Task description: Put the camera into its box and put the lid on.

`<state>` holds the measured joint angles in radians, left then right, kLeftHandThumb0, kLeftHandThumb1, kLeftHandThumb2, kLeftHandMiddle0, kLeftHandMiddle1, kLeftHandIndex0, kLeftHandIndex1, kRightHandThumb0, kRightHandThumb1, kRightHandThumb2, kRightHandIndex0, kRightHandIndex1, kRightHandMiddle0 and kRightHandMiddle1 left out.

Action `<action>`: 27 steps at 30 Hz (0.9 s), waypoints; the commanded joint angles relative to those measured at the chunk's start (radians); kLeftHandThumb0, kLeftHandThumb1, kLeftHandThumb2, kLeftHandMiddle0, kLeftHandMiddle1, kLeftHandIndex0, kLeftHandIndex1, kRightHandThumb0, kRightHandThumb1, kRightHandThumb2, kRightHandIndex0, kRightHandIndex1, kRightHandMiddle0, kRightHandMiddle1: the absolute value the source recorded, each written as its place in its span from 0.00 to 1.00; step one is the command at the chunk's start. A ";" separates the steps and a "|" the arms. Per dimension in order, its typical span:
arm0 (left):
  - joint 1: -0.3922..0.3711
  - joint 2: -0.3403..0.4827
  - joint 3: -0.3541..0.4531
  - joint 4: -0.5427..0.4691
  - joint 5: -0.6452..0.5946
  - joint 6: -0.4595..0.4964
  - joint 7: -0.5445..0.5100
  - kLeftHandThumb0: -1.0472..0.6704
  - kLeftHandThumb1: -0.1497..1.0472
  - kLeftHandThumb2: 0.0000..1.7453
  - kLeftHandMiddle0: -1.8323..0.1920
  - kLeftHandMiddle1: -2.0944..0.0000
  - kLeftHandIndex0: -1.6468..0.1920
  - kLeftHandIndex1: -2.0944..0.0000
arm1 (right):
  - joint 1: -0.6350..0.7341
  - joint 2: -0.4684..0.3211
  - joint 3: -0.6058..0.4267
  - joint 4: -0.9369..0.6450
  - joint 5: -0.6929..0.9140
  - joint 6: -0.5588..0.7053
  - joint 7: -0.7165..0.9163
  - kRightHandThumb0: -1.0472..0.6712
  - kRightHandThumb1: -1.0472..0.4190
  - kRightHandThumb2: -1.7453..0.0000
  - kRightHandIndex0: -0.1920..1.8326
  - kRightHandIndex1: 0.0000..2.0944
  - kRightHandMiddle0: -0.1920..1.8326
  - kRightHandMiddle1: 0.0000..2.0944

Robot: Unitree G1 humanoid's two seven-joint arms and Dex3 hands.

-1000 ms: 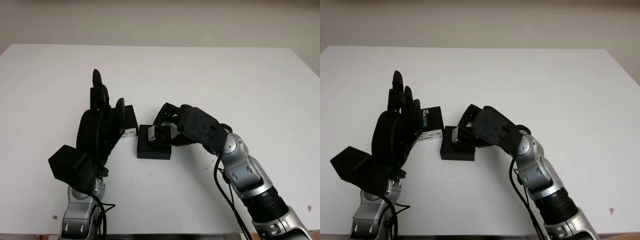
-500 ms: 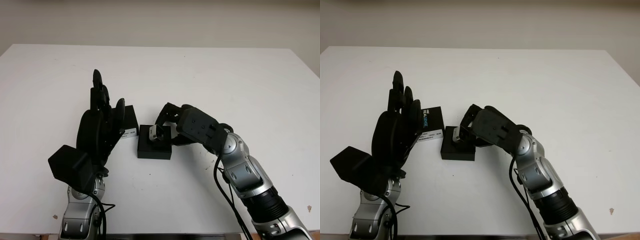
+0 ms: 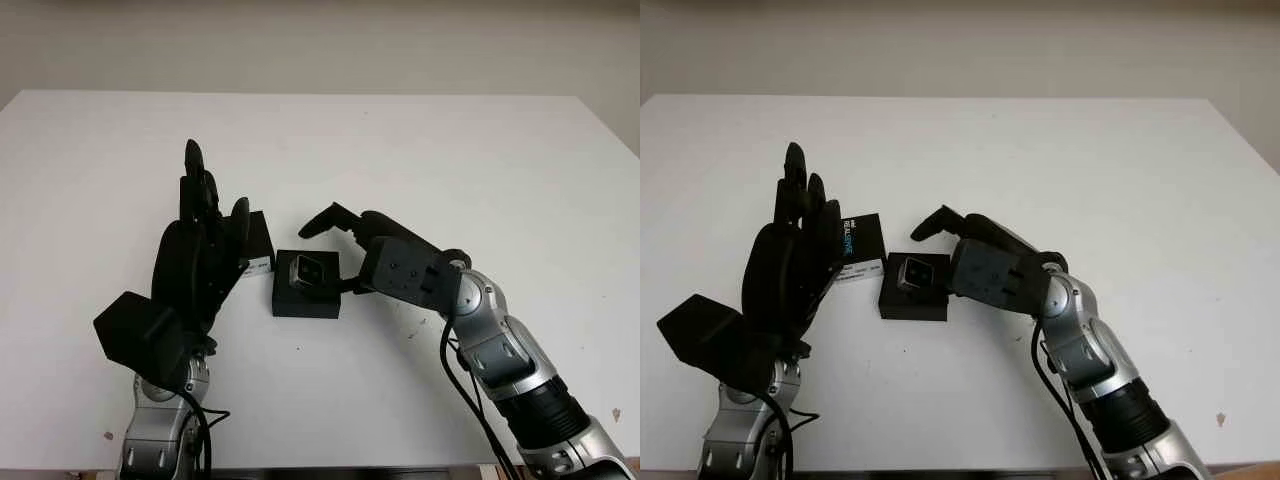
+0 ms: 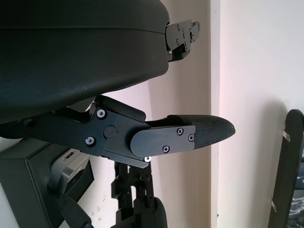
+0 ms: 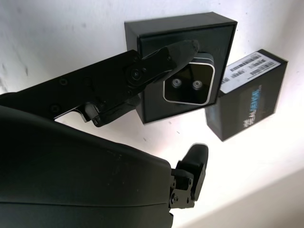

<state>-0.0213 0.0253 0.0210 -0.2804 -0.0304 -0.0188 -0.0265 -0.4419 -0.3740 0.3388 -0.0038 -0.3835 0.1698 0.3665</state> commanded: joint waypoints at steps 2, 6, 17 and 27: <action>0.011 0.002 -0.005 -0.014 0.006 -0.010 -0.001 0.19 1.00 0.29 1.00 1.00 1.00 1.00 | -0.042 -0.027 -0.014 0.025 -0.020 -0.116 -0.026 0.22 0.10 0.97 0.09 0.02 0.01 0.32; 0.015 -0.002 -0.003 -0.021 0.000 -0.007 0.000 0.18 1.00 0.28 1.00 1.00 1.00 1.00 | -0.074 -0.034 -0.038 0.035 -0.019 -0.186 -0.029 0.20 0.11 0.97 0.09 0.02 0.01 0.29; 0.029 0.004 0.003 -0.025 0.005 -0.020 -0.002 0.19 1.00 0.28 1.00 1.00 1.00 1.00 | -0.095 -0.065 -0.171 -0.067 0.073 -0.187 0.007 0.26 0.14 0.97 0.20 0.09 0.06 0.45; 0.041 0.013 0.017 -0.038 -0.002 -0.005 0.000 0.18 1.00 0.28 1.00 1.00 1.00 1.00 | 0.041 -0.127 -0.168 -0.214 -0.129 -0.172 -0.041 0.27 0.14 0.97 0.24 0.10 0.21 0.31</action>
<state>0.0106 0.0334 0.0333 -0.2929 -0.0296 -0.0264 -0.0261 -0.4209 -0.4938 0.1760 -0.1931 -0.5006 0.0007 0.3393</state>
